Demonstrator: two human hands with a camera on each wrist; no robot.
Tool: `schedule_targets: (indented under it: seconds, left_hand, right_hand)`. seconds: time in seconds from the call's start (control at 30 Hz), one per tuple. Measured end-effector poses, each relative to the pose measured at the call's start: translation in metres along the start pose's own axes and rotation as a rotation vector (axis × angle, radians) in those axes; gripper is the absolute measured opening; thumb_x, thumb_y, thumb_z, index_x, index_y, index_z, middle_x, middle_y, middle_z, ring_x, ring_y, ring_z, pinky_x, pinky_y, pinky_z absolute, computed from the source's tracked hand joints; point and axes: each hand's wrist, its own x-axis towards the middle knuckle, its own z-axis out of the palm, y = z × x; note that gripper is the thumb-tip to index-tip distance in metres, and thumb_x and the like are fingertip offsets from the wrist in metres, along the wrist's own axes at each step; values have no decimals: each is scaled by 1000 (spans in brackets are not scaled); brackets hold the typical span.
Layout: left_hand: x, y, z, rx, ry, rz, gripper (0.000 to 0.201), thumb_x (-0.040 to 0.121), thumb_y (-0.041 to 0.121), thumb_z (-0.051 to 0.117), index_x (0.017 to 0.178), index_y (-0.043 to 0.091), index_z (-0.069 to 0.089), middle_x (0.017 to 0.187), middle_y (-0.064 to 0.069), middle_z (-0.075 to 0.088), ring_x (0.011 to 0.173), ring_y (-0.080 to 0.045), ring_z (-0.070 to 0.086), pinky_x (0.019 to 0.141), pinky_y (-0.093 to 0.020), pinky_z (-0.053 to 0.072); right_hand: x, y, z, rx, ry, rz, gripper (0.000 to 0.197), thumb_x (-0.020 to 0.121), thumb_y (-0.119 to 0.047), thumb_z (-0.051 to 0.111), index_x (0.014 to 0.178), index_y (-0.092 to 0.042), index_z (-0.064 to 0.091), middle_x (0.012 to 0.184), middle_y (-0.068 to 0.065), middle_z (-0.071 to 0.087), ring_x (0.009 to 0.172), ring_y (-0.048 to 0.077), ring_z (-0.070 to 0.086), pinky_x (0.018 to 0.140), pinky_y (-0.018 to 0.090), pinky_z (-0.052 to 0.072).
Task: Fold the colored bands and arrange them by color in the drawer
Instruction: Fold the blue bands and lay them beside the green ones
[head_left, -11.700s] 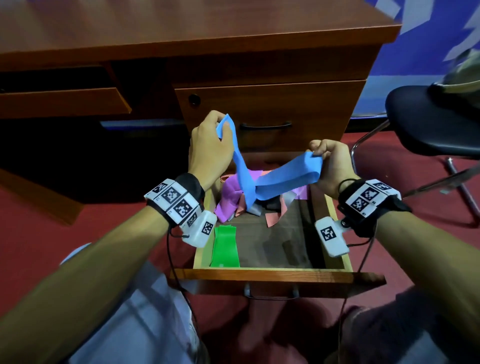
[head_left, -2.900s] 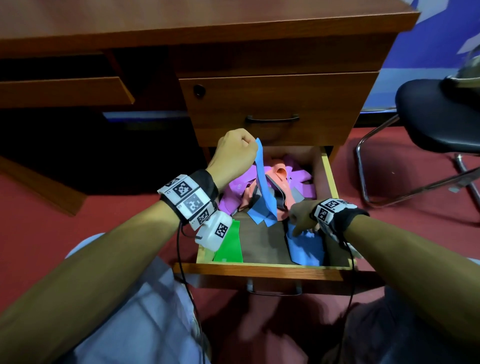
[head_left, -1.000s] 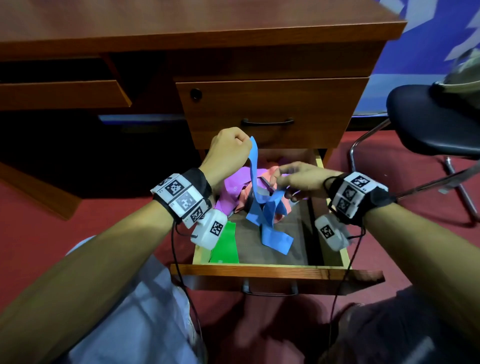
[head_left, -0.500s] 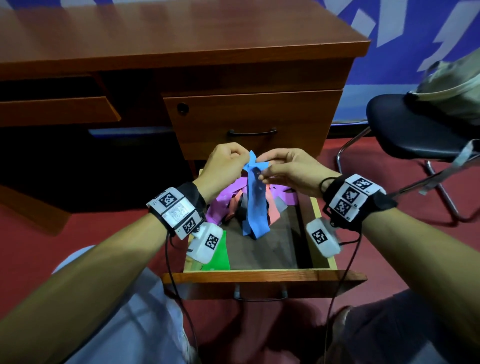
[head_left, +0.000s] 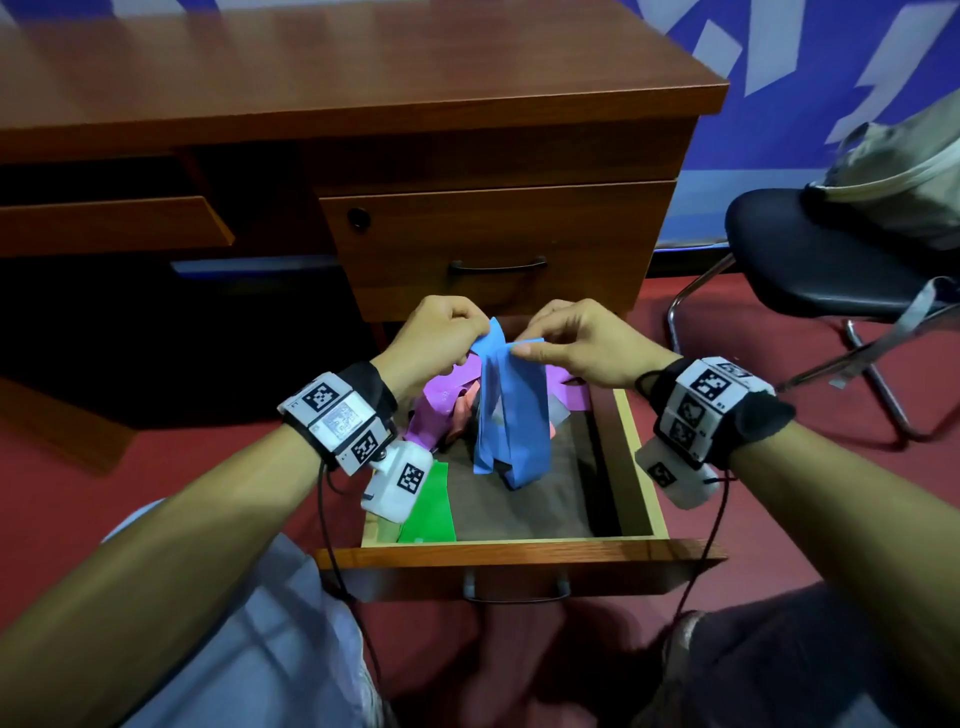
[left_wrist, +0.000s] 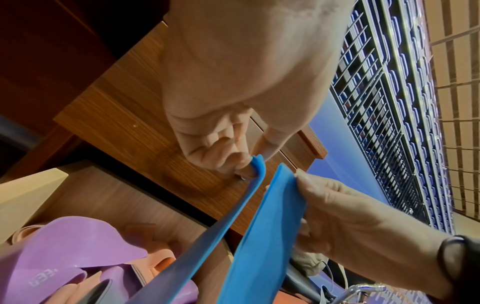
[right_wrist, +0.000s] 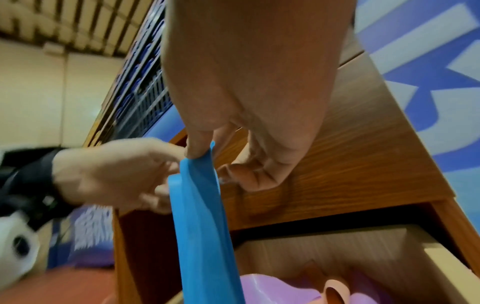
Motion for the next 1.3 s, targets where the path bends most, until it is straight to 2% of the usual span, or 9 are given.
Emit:
schedule_targets:
  seconds: [0.07, 0.17, 0.27, 0.4, 0.5, 0.63, 0.9, 1.13, 1.3]
  left_hand:
    - [-2, 3, -1, -10, -25, 17, 18, 85, 11, 57, 89, -4, 66, 64, -5, 48, 55, -19, 45, 47, -24, 27]
    - [-5, 7, -1, -56, -61, 31, 18, 88, 8, 58, 92, -8, 66, 53, 4, 44, 48, -15, 43, 46, -22, 25]
    - [-8, 12, -3, -107, -117, 34, 16, 90, 5, 59, 94, -8, 68, 47, 8, 47, 45, -13, 43, 40, -18, 25]
    - [-11, 12, -6, -114, -243, 7, 9, 90, 3, 63, 89, 1, 71, 52, 6, 58, 46, -13, 46, 38, -19, 26]
    - [-14, 8, -6, -21, -325, -30, 8, 89, 5, 69, 89, 0, 75, 63, 0, 66, 48, -15, 51, 38, -19, 31]
    - [-15, 5, -5, 37, -349, -68, 8, 88, 8, 74, 89, 0, 76, 73, -7, 70, 48, -15, 54, 38, -19, 33]
    - [-21, 5, -5, 56, -433, -40, 10, 88, 15, 78, 83, 7, 75, 70, -5, 68, 45, -11, 53, 39, -19, 32]
    - [-24, 8, -7, 69, -468, -37, 9, 91, 14, 75, 84, 8, 75, 62, 3, 68, 47, -12, 54, 40, -18, 32]
    - [-25, 7, -5, 77, -470, -30, 12, 93, 12, 73, 94, 0, 74, 54, 6, 65, 46, -8, 53, 40, -17, 30]
  right_hand:
    - [0, -4, -6, 124, 12, 43, 16, 93, -32, 68, 94, -19, 78, 78, 2, 64, 66, 26, 50, 60, 41, 45]
    - [-2, -12, -14, 311, 21, 60, 24, 99, -25, 59, 96, -4, 69, 58, 7, 49, 50, 17, 42, 49, 26, 33]
    - [-2, -14, -20, 377, -27, 73, 19, 100, -20, 57, 96, -4, 66, 51, 1, 41, 42, 12, 32, 42, 20, 24]
    - [-4, -8, -16, 294, -200, 131, 14, 97, -14, 63, 106, -3, 63, 57, 11, 47, 45, 18, 39, 48, 27, 30]
    - [-6, -7, -11, 344, -316, 197, 31, 94, -7, 65, 119, 3, 50, 62, 8, 58, 49, 20, 49, 50, 29, 40]
    - [-11, -10, -5, 373, -402, 227, 42, 91, 1, 65, 126, 1, 42, 82, 24, 61, 61, 21, 60, 54, 26, 51]
    - [-9, -4, 1, 393, -391, 272, 62, 88, 4, 68, 136, -10, 31, 69, 10, 65, 61, 20, 63, 62, 30, 55]
    - [-7, -3, 2, 373, -373, 278, 59, 87, 2, 70, 134, -7, 36, 70, 14, 64, 60, 21, 63, 62, 32, 55]
    - [-8, -3, 4, 325, -383, 270, 56, 87, -2, 72, 132, -5, 39, 73, 20, 64, 60, 26, 61, 59, 29, 54]
